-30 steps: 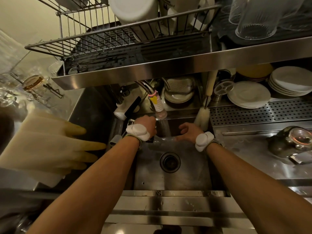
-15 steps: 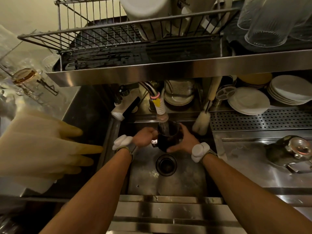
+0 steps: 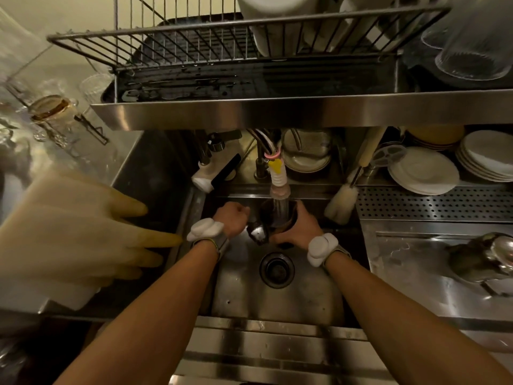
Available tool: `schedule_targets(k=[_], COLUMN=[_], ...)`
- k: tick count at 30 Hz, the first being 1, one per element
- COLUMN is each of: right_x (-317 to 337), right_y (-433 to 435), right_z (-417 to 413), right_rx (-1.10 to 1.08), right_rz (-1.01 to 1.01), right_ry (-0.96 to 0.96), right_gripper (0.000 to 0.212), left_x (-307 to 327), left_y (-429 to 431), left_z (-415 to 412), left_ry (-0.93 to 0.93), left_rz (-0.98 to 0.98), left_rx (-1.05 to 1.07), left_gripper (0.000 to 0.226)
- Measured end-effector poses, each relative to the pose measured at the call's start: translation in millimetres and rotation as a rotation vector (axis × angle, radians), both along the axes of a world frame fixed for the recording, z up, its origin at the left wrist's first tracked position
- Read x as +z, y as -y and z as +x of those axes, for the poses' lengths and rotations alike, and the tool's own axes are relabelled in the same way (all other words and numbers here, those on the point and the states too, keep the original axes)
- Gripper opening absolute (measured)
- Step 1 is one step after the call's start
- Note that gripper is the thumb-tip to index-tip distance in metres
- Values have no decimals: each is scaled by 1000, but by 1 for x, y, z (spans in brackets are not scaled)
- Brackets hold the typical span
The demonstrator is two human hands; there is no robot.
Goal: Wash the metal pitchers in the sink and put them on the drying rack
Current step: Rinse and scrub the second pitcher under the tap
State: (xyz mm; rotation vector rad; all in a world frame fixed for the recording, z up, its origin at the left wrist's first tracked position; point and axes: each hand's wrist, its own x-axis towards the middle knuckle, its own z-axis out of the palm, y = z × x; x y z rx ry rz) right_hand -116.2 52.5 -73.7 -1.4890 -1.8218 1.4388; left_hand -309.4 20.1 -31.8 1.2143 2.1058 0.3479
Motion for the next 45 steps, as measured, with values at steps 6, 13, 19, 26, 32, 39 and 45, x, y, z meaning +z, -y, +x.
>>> schedule_targets(k=[6,13,19,26,32,39,45], right_x=[2,0,-8,-4,-4,-5,-3], right_y=[-6,-8,1,-2,-10,-9,-10], right_z=[7,9,-4,-11,8,8,1], right_rx=[-112,-73,54,-5,-54,18,66], right_rz=[49,38,-29,-25,15,8,-6], right_ry=[10,23,75,-12,27,55,64], right_gripper=[97,99,103,102,100,101,100], left_x=[0,-3,-6,-10,-13,-8,-3], left_y=[0,-5,-4,-3,1,-3,-3], left_z=[-5,-8,-16,-12,-16,-13,-6], left_ry=[-38,-47,-27,-24,-18,-4,0], left_rz=[35,57,41,51,66,46,39], left_rx=[-5,-6,17,-18,-34,-65,-79], left_gripper=[34,35,36,31,33,30,32])
